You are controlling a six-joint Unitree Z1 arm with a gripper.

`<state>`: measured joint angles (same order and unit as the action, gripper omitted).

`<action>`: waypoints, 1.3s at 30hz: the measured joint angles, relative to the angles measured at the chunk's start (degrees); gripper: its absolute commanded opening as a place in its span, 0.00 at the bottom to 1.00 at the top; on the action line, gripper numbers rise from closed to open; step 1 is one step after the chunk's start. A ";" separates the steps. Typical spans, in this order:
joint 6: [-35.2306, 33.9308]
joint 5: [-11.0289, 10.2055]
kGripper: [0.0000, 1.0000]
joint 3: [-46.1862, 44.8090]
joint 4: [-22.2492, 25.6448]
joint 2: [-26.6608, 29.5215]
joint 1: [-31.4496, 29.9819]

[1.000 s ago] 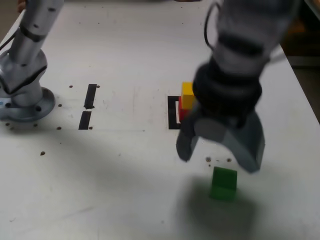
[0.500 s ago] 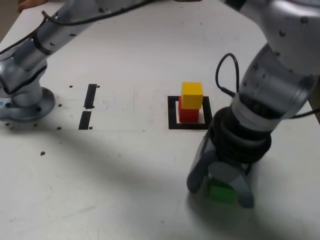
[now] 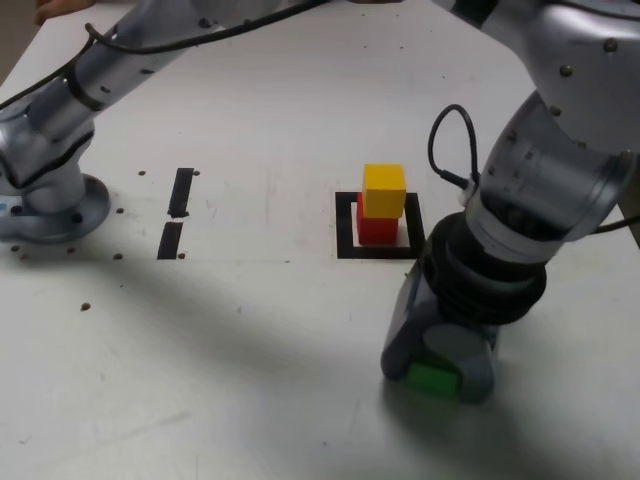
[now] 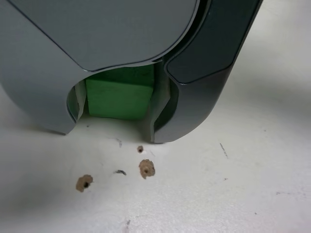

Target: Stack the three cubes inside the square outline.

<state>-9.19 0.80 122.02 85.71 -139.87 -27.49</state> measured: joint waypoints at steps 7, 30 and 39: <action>0.37 -0.38 0.13 0.60 5.34 4.25 -0.01; 8.34 -6.10 0.14 -10.09 7.15 21.09 18.36; 8.20 -7.79 0.14 -12.90 6.51 18.91 18.78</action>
<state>-0.98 -6.99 109.12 92.23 -120.95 -8.71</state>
